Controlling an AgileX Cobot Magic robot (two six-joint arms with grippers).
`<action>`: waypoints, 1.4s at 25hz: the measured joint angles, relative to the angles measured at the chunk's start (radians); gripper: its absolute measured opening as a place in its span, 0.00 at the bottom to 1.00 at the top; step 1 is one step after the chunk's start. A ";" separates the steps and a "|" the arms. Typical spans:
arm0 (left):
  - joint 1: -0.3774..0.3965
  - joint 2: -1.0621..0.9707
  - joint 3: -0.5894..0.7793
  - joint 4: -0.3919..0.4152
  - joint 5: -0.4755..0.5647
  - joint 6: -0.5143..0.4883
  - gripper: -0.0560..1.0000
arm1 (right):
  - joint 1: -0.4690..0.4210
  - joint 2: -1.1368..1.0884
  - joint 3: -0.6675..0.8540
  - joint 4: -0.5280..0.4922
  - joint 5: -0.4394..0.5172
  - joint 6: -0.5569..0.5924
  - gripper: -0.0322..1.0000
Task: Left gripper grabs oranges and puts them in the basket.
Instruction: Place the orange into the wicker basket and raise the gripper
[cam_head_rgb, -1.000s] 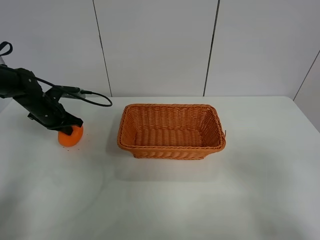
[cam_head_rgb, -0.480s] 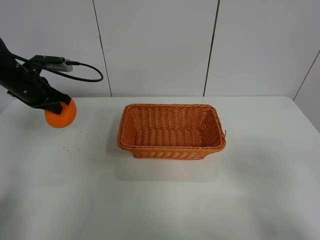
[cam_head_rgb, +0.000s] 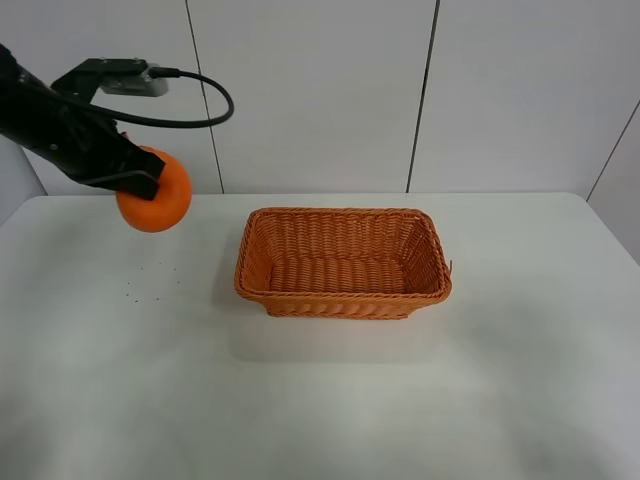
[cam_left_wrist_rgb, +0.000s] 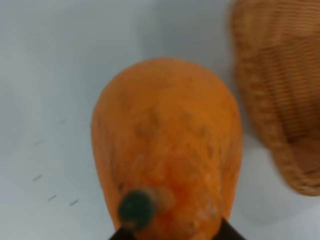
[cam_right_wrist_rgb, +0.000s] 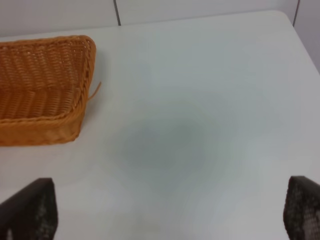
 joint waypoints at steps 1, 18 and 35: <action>-0.033 0.005 -0.012 -0.002 -0.008 -0.003 0.17 | 0.000 0.000 0.000 0.000 0.000 0.000 0.70; -0.379 0.460 -0.449 -0.011 -0.035 -0.086 0.17 | 0.000 0.000 0.000 0.000 0.000 0.000 0.70; -0.417 0.695 -0.507 -0.011 -0.076 -0.094 0.17 | 0.000 0.000 0.000 0.000 0.000 0.000 0.70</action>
